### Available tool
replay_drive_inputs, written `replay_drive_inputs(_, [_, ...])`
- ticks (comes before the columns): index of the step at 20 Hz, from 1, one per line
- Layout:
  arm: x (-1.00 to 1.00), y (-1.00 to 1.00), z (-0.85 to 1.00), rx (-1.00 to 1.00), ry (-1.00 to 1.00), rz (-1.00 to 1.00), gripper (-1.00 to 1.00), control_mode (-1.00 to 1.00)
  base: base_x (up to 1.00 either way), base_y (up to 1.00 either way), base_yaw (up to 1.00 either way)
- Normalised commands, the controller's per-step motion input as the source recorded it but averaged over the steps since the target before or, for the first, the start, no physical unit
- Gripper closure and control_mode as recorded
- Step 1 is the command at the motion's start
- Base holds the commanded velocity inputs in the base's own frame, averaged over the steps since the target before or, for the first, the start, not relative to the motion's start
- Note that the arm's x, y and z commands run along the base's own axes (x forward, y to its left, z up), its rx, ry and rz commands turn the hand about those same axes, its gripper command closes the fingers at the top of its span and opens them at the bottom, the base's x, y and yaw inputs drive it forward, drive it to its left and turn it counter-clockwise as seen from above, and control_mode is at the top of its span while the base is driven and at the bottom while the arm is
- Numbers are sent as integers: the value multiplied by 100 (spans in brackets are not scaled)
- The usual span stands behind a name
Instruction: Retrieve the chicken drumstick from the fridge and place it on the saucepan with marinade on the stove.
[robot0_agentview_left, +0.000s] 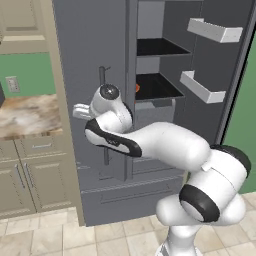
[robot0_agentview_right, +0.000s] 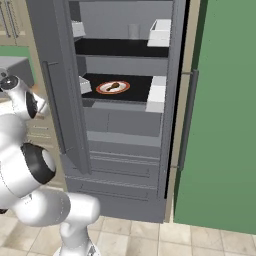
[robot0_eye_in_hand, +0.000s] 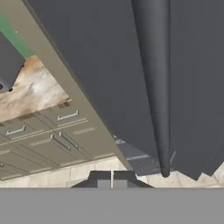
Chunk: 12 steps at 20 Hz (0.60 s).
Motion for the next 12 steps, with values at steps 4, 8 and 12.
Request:
replay_drive_inputs(4, [-32,67,0,0,9,-2,100,-100,0,0,0])
replay_drive_inputs(8, [-57,17,0,0,4,-1,100,-100,0,0,0])
replay_drive_inputs(12, [-82,-36,17,0,-8,0,100,-100,0,0,0])
